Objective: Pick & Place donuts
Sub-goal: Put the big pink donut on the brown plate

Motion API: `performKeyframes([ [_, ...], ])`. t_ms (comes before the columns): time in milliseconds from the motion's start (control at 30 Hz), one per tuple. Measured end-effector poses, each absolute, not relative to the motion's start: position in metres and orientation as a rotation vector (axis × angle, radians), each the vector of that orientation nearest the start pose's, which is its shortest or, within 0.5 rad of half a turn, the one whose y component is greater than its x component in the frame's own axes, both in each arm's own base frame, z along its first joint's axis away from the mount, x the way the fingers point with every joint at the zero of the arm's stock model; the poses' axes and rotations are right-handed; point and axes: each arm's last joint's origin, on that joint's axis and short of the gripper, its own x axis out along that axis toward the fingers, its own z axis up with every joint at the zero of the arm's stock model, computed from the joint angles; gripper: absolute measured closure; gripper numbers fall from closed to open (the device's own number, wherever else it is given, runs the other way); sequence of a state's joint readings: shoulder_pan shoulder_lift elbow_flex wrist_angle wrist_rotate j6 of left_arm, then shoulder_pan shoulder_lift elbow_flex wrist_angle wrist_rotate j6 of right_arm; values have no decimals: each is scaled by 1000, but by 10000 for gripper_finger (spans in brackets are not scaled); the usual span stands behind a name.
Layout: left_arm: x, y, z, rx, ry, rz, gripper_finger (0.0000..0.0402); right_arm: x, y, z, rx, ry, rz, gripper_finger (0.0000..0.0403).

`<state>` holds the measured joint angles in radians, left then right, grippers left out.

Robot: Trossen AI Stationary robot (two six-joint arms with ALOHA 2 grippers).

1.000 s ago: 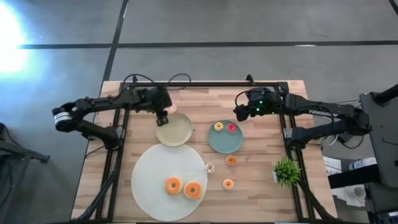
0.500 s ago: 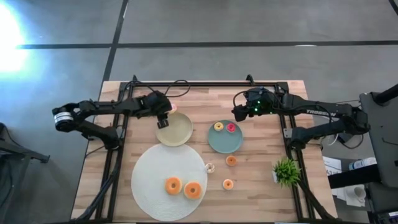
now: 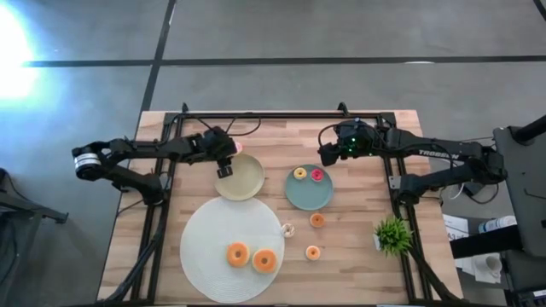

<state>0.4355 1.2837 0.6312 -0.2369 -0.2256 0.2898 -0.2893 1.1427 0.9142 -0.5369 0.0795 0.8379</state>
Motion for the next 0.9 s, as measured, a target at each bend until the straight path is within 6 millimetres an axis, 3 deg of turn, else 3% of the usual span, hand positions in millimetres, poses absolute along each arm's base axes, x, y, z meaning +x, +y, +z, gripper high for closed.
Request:
performKeyframes([
  [267,222,111,161,178,1058,498,251,222,-68,280,873,576,-656,236],
  [400,223,112,165,181,1072,517,259,221,-68,280,877,577,-658,236],
  [533,223,112,170,183,1055,522,295,221,-68,280,882,575,-660,236],
  [733,223,110,172,219,1085,565,381,221,-68,280,882,575,-660,236],
  [900,228,98,201,309,1084,580,394,221,-68,280,884,574,-660,236],
])
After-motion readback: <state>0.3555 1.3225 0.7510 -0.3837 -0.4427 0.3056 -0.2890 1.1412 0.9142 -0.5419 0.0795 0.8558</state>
